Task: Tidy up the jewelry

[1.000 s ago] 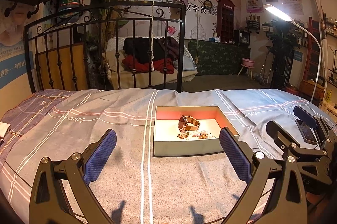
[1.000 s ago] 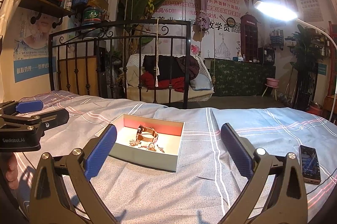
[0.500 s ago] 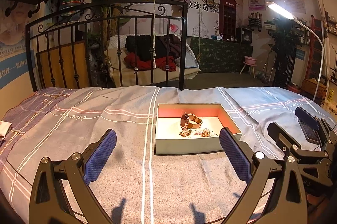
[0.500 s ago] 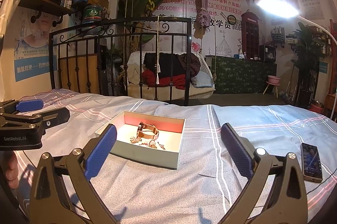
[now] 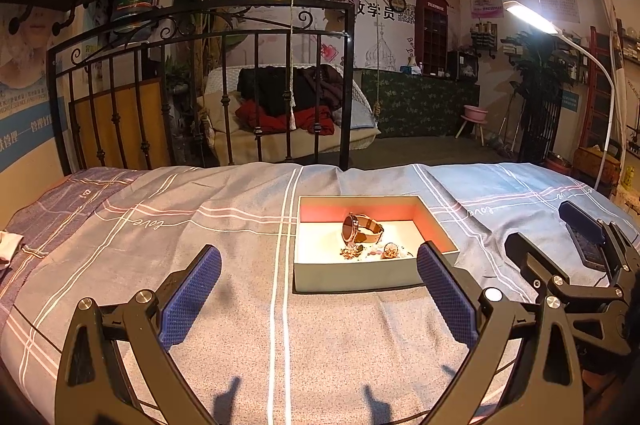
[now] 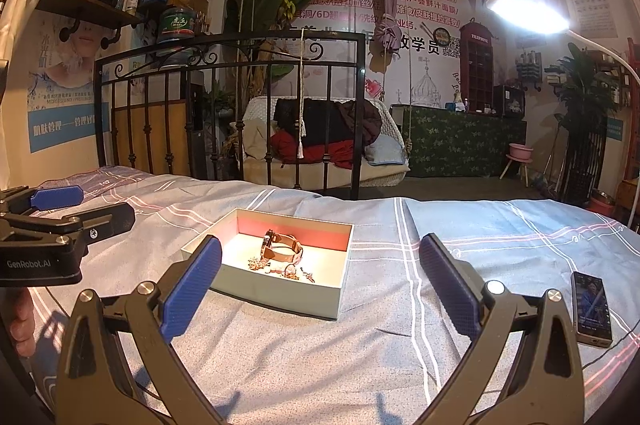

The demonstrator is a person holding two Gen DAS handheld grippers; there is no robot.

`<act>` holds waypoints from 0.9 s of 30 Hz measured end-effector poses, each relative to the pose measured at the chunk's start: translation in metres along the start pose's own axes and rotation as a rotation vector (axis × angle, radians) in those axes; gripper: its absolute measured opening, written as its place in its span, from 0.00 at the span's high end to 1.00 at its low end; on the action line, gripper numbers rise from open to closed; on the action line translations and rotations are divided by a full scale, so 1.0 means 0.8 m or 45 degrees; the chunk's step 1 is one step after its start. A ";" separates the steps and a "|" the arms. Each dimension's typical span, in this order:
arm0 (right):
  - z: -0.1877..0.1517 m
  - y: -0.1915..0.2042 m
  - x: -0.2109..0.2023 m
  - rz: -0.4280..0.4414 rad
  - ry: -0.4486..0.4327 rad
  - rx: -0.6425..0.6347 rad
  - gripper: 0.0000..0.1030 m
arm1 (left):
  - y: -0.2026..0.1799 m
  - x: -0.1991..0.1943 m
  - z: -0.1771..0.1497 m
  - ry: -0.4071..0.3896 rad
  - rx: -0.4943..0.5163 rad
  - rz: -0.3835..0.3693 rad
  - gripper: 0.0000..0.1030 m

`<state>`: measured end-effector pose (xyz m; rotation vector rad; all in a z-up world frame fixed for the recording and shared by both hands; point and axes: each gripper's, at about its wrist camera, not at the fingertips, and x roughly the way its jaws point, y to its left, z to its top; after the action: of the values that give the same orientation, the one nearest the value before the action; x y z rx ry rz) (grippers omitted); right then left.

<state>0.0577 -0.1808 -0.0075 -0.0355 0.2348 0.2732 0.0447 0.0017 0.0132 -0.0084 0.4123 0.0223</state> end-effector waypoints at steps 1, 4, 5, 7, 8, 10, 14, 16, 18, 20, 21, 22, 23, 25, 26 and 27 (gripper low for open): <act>0.000 0.000 0.000 0.000 0.002 0.000 0.05 | 0.000 0.000 0.000 0.000 0.001 -0.002 0.06; 0.000 0.000 0.000 0.001 0.002 -0.001 0.05 | 0.000 0.001 0.002 0.002 0.002 0.008 0.06; 0.000 0.000 0.000 0.000 0.001 -0.001 0.05 | 0.000 0.001 0.001 0.004 0.001 0.007 0.06; 0.000 0.000 0.000 0.000 0.003 -0.003 0.05 | 0.000 0.002 0.001 0.011 0.000 0.013 0.06; 0.000 0.000 0.000 0.001 0.002 -0.002 0.05 | 0.000 0.002 0.001 0.011 0.000 0.015 0.06; 0.001 0.001 0.000 0.003 0.003 -0.001 0.05 | -0.001 0.002 0.001 0.013 0.003 0.013 0.06; -0.003 0.001 0.000 0.008 0.005 -0.004 0.05 | -0.003 0.000 0.003 -0.005 0.007 0.045 0.06; -0.004 0.001 -0.001 0.007 0.003 -0.004 0.05 | -0.003 0.000 0.003 -0.007 -0.014 0.087 0.06; -0.004 0.002 0.000 0.007 0.005 -0.005 0.05 | -0.002 -0.001 0.003 -0.019 -0.028 0.102 0.06; -0.004 0.002 0.000 0.008 0.006 -0.004 0.05 | -0.002 -0.001 0.003 -0.013 -0.029 0.113 0.06; -0.004 0.001 0.000 0.007 0.005 -0.004 0.05 | -0.003 0.001 0.003 -0.004 -0.027 0.098 0.06; -0.004 0.001 0.000 0.009 0.006 -0.004 0.05 | -0.003 0.002 0.003 0.003 -0.024 0.093 0.06; -0.005 0.001 0.000 0.009 0.007 -0.004 0.05 | -0.003 0.002 0.002 0.007 -0.022 0.080 0.06; -0.004 0.001 0.000 0.008 0.006 -0.005 0.05 | -0.006 0.005 0.002 0.026 -0.006 0.047 0.06; -0.004 0.001 -0.001 0.007 0.006 -0.005 0.05 | -0.008 0.005 0.001 0.029 0.009 0.039 0.06; -0.005 0.001 -0.001 0.007 0.006 -0.005 0.05 | -0.009 0.005 0.000 0.024 0.014 0.043 0.06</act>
<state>0.0559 -0.1802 -0.0110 -0.0393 0.2392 0.2788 0.0487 -0.0051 0.0118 0.0093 0.4318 0.0536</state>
